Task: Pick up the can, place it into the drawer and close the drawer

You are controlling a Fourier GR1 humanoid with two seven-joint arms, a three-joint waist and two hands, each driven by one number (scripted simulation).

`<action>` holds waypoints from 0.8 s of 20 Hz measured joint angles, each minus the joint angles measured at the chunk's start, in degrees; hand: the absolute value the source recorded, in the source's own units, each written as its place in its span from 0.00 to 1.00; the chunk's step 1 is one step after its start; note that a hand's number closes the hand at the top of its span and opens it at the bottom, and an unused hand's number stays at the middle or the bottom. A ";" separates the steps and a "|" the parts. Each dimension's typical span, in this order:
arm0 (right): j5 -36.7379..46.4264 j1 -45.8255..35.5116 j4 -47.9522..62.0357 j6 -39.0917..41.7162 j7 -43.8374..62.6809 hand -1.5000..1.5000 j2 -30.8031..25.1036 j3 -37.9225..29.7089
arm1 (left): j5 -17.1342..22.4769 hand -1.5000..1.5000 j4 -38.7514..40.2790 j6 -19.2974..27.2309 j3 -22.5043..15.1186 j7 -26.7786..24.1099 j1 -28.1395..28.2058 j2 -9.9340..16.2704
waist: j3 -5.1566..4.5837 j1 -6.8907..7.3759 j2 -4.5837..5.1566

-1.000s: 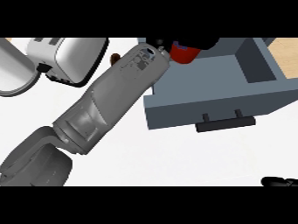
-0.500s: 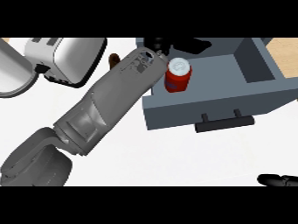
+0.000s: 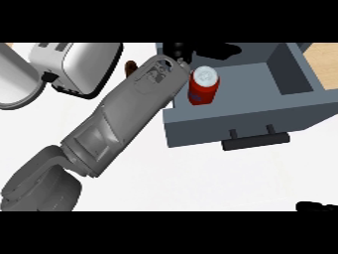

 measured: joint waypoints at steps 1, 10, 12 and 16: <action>1.49 -0.10 -0.27 0.04 -0.62 0.00 -0.41 0.46 | 0.51 0.00 -0.53 0.01 -0.08 -0.31 0.40 0.00 | -0.01 0.11 -0.01; 15.70 -2.27 -2.04 -0.85 -3.11 0.00 -3.17 6.49 | 4.87 0.00 -3.45 1.36 0.37 -3.07 0.75 0.00 | -0.06 1.87 -0.31; 19.29 -3.76 -0.81 -1.17 -3.43 0.00 -4.51 7.13 | 5.42 0.00 -3.81 2.22 0.25 -3.43 0.38 0.00 | -0.06 2.43 -0.41; 28.71 -4.57 2.28 -2.64 -5.03 0.00 -6.20 10.46 | 5.93 0.00 -4.57 3.31 -0.47 -2.32 -0.97 0.00 | -0.05 3.76 -0.71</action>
